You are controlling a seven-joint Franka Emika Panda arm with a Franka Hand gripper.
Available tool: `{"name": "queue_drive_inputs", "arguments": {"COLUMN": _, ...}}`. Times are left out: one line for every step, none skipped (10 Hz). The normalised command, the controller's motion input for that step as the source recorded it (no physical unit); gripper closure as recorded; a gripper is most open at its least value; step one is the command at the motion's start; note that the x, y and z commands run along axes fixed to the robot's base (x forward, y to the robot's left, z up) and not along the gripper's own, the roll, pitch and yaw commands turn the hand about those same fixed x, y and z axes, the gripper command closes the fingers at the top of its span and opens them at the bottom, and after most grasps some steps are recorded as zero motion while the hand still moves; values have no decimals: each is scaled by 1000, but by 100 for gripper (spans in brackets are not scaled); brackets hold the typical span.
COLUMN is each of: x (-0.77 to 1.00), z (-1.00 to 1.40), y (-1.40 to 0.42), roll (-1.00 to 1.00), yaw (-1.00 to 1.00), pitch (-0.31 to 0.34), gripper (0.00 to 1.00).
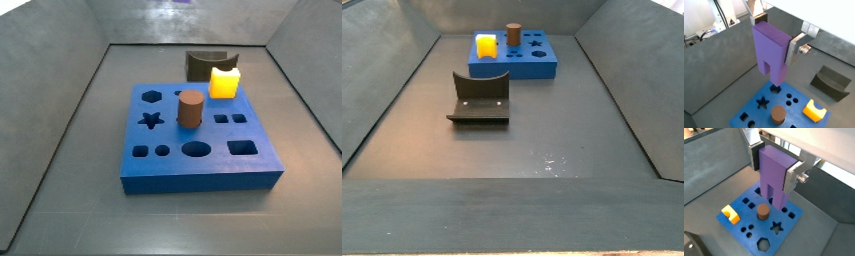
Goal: Pick up the double-square object. Move up. Rotate the double-square object. Place the double-square object on the fixture. Regrasp the double-square object. Move to above the board. Insert the double-square object.
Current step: Insert the double-square object.
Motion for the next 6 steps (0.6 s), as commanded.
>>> {"name": "queue_drive_inputs", "arguments": {"x": 306, "z": 0, "y": 0, "roll": -500, "yaw": 220, "pitch": 46, "gripper": 100}}
{"name": "queue_drive_inputs", "arguments": {"x": 291, "z": 0, "y": 31, "roll": -500, "yaw": 194, "pitch": 43, "gripper": 100}}
{"name": "queue_drive_inputs", "arguments": {"x": 311, "z": 0, "y": 63, "roll": -500, "yaw": 217, "pitch": 47, "gripper": 100}}
{"name": "queue_drive_inputs", "arguments": {"x": 309, "z": -229, "y": 0, "roll": -427, "yaw": 171, "pitch": 73, "gripper": 100}}
{"name": "queue_drive_inputs", "arguments": {"x": 420, "z": -366, "y": -69, "roll": 84, "yaw": 54, "pitch": 123, "gripper": 100}}
{"name": "queue_drive_inputs", "arguments": {"x": 666, "z": -11, "y": -26, "roll": 500, "yaw": 157, "pitch": 164, "gripper": 100}}
